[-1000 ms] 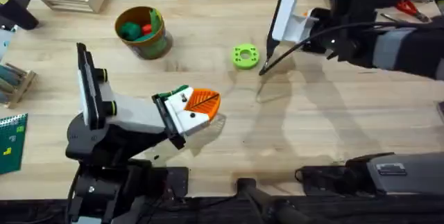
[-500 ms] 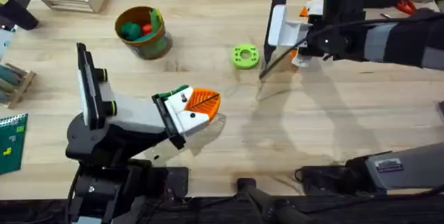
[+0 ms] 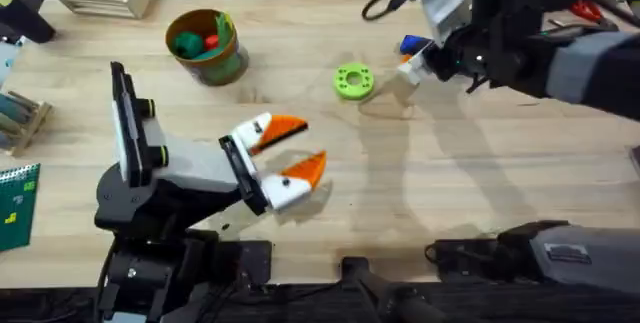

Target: Pick up the gripper from the table and insert it into the empty holder that is missing its gripper. Then pick up a screw, insert it into the mounting hole, and use the screwdriver to tighten it. Finally, clean up the table by picking up the vegetable and placing it into the bucket.

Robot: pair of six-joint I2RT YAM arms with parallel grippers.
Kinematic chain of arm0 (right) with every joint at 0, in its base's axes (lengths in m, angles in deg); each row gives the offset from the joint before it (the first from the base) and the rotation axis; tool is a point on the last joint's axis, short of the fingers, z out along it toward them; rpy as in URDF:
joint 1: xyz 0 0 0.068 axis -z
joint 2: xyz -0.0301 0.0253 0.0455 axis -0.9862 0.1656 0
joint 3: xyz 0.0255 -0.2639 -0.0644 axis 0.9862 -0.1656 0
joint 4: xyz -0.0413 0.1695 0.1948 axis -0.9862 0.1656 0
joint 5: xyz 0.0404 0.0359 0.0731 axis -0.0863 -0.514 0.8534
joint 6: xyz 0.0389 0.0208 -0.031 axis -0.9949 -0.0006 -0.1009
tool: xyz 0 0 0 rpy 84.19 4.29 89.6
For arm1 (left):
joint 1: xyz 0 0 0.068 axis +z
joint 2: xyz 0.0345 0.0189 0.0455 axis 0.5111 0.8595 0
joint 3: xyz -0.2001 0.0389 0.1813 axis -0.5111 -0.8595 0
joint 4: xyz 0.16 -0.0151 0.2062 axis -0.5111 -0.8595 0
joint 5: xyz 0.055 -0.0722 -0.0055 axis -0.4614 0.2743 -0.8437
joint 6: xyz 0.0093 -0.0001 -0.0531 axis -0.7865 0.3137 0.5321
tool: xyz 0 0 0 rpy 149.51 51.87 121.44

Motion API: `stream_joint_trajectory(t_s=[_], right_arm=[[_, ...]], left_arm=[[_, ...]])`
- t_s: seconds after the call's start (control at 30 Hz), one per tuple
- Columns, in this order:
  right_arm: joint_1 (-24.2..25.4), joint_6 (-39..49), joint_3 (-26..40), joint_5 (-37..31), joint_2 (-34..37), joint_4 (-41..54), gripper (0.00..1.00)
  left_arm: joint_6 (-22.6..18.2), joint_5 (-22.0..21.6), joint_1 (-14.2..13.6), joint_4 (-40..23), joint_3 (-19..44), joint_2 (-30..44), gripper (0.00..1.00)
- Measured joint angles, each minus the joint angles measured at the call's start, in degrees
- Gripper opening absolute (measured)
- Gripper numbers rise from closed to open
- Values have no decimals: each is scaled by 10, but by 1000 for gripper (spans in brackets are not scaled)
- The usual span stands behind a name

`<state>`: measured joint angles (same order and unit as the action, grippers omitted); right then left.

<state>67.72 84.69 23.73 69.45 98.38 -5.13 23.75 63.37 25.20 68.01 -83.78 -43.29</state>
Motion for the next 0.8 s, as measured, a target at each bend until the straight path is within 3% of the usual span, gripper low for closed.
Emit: stream_joint_trajectory(t_s=[0.07, 0.13, 0.37, 0.53, 0.67, 0.8], right_arm=[[-9, -37, 0, 0, -28, 16, 990], [-21, -66, 0, 0, -53, 29, 990], [-89, -145, 0, 2, -131, 49, 990], [-114, -156, 0, 2, -145, 50, 989], [-125, -165, 0, 2, -149, 49, 989], [-126, -184, 0, 2, -149, 50, 990]], left_arm=[[0, 0, 0, 0, 0, 0, 883], [2, 0, 0, 0, 0, 0, 978], [2, -3, 0, 4, 0, 0, 987], [49, -24, 0, 23, 2, 0, 987], [77, -60, 0, -46, 45, 4, 987], [77, -116, 0, -153, 143, 41, 987]])
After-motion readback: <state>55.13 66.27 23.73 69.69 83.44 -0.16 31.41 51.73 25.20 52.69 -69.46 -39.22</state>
